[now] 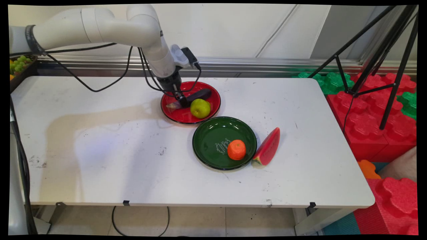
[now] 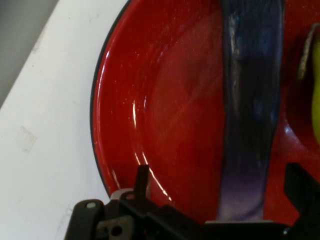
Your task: Pick up the eggplant from the red plate, then place the picked object on the table
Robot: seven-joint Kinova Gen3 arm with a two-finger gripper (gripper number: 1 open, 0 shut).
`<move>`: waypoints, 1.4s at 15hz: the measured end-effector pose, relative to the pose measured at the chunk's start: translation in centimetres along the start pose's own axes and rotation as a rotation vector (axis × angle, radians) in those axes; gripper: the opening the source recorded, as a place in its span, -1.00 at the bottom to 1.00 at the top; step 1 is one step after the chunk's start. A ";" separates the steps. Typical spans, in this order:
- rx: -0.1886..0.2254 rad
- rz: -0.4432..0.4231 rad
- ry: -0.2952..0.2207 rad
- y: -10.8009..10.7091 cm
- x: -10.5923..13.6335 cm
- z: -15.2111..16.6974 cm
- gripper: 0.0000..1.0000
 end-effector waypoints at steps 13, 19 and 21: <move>-0.011 -0.059 0.048 -0.3 -1.1 1.0 -1.00; 0.022 -0.034 0.097 -0.9 -1.1 -2.8 -1.00; 0.024 0.001 0.110 -1.0 -1.2 -4.3 -1.00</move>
